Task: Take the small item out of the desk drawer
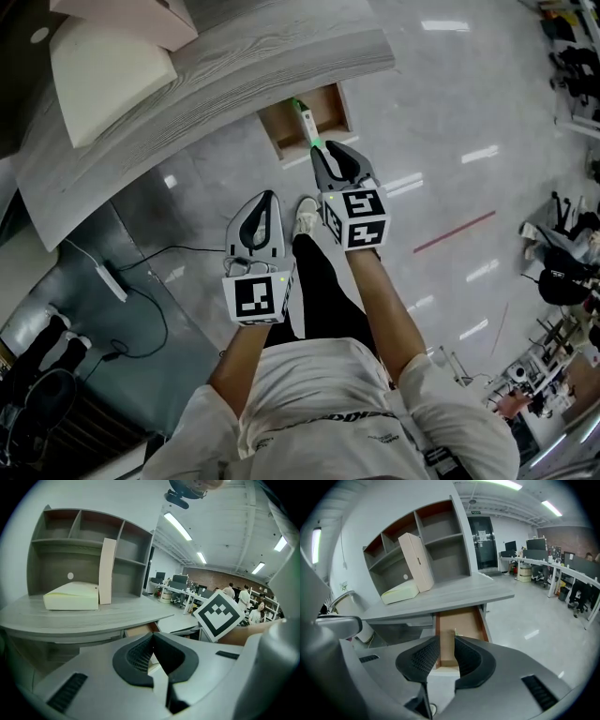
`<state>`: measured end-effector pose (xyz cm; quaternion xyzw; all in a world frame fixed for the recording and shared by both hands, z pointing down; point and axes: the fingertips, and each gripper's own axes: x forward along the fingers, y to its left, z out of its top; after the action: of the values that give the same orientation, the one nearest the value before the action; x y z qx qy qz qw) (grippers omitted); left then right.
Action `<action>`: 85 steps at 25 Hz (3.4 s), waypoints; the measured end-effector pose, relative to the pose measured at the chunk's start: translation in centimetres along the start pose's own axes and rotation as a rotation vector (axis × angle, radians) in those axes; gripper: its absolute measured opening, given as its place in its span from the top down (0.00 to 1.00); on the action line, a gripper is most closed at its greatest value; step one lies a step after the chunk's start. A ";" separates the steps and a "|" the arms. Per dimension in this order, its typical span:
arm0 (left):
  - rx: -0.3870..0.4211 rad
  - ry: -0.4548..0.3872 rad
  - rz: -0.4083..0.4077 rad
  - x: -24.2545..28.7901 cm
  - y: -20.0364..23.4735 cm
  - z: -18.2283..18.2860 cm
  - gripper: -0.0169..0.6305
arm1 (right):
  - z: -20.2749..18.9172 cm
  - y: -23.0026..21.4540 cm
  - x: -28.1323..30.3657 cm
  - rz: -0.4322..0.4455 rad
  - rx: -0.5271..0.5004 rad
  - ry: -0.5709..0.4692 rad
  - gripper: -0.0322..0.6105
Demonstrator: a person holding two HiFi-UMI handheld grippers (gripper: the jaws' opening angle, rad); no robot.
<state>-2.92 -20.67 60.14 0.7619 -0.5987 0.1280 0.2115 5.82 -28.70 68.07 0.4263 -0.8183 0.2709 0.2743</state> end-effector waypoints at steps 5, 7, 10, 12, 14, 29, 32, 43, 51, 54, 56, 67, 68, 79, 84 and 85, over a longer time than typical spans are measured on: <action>-0.016 0.018 0.006 0.8 0.1 -1.7 0.95 | -2.2 -0.9 2.8 -0.001 0.004 0.050 0.69; -0.014 0.012 0.006 1.1 0.0 -2.2 0.95 | -3.0 -1.3 4.0 -0.004 -0.001 0.064 0.67; -0.018 0.021 0.001 1.4 -0.3 -3.0 0.95 | -4.4 -1.8 5.4 -0.002 -0.002 0.086 0.67; -0.050 0.053 0.000 1.6 -0.6 -3.4 0.95 | -5.3 -2.0 6.2 -0.002 -0.004 0.099 0.67; -0.074 0.071 0.002 1.8 -0.7 -3.8 0.95 | -6.1 -2.3 6.9 -0.007 -0.010 0.115 0.67; -0.089 0.109 0.013 2.3 -0.5 -6.7 0.95 | -8.2 -4.4 10.1 -0.051 -0.075 0.214 0.70; -0.097 0.116 0.013 2.6 -0.9 -6.3 0.95 | -8.1 -4.8 10.5 -0.052 -0.072 0.238 0.70; -0.074 0.080 0.027 1.0 0.6 -6.7 0.95 | -7.8 -4.0 10.2 -0.081 -0.068 0.234 0.77; -0.039 0.027 0.012 -0.8 -0.3 -4.7 0.95 | -5.4 -3.0 7.1 -0.075 -0.064 0.171 0.77; -0.032 0.016 0.003 -2.1 -0.5 -3.7 0.95 | -4.3 -1.8 4.9 -0.068 -0.053 0.140 0.77; -0.025 0.006 -0.001 -3.2 -0.6 -2.9 0.95 | -3.4 -1.0 3.2 -0.072 -0.049 0.114 0.77; -0.022 -0.045 0.004 -9.2 0.5 2.8 0.95 | 1.7 4.0 -6.5 -0.054 -0.030 -0.049 0.77; -0.017 -0.054 0.006 -9.6 0.7 3.4 0.95 | 2.3 4.4 -7.4 -0.054 -0.025 -0.068 0.77; 0.050 -0.123 -0.014 -14.7 0.7 11.1 0.95 | 9.9 8.7 -17.0 -0.026 0.011 -0.245 0.77; 0.089 -0.143 -0.034 -17.0 -0.5 14.4 0.95 | 12.2 10.6 -21.0 0.010 0.067 -0.277 0.77; 0.090 -0.152 -0.037 -17.3 -0.7 15.1 0.95 | 12.7 10.8 -21.7 0.008 0.061 -0.288 0.77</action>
<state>-7.46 -12.85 38.97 0.7890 -0.5925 0.0928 0.1333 4.51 -20.11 42.10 0.4657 -0.8423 0.2326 0.1397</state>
